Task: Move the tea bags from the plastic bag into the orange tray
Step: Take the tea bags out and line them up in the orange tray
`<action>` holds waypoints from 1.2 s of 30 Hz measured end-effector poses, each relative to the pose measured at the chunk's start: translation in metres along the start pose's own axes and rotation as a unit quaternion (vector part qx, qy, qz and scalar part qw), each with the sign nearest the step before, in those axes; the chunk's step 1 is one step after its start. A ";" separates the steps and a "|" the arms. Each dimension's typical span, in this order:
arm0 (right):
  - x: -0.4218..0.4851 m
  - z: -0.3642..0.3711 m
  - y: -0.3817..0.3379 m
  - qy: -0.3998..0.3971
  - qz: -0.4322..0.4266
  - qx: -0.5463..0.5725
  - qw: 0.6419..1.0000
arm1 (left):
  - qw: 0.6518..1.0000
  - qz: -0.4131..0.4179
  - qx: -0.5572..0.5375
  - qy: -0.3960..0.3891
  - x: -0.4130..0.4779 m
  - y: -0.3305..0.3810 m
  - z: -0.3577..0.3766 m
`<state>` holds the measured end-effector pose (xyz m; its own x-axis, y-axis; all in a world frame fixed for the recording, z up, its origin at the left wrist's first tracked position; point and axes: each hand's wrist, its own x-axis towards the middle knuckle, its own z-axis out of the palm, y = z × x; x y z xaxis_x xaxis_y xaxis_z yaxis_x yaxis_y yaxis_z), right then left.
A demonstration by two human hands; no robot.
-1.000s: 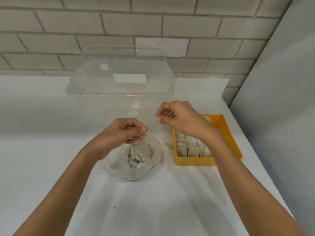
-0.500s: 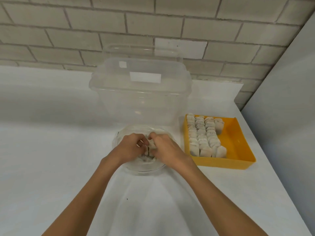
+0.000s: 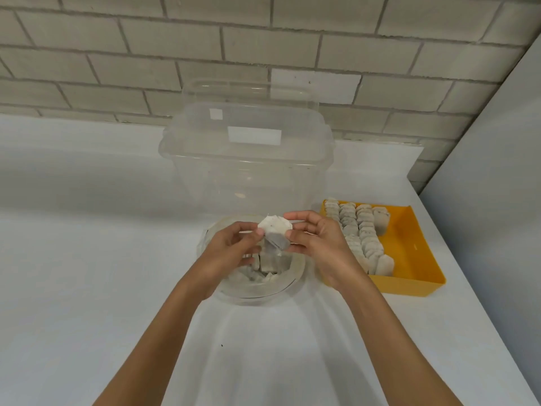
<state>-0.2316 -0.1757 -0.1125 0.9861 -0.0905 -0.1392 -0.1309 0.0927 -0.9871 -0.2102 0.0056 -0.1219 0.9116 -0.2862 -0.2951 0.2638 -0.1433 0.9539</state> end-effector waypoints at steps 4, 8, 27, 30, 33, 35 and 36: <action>-0.003 -0.003 0.005 -0.018 0.016 0.061 0.998 | 0.991 -0.019 -0.109 -0.073 -0.004 0.000 0.011; -0.003 -0.004 0.005 -0.026 0.009 0.080 0.996 | 0.978 -0.043 -0.200 -0.053 0.001 0.000 0.015; -0.004 -0.006 -0.006 -0.087 0.018 0.135 0.987 | 0.976 -0.039 -0.192 -0.095 -0.004 0.009 0.017; -0.004 -0.004 -0.010 -0.090 0.007 0.142 0.986 | 0.980 -0.008 -0.184 -0.080 -0.005 0.015 0.017; -0.004 -0.003 -0.015 -0.104 0.013 0.180 0.978 | 0.982 0.010 -0.173 -0.079 -0.006 0.020 0.016; -0.004 -0.003 -0.018 -0.122 0.022 0.213 0.969 | 0.978 0.011 -0.188 -0.091 -0.008 0.023 0.016; -0.004 -0.002 -0.019 -0.126 0.023 0.221 0.967 | 0.974 0.010 -0.206 -0.094 -0.009 0.024 0.016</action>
<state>-0.2332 -0.1791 -0.0932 0.9811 0.1631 -0.1037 -0.1739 0.5112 -0.8416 -0.2169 -0.0108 -0.0978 0.8535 -0.4599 -0.2449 0.3869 0.2447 0.8890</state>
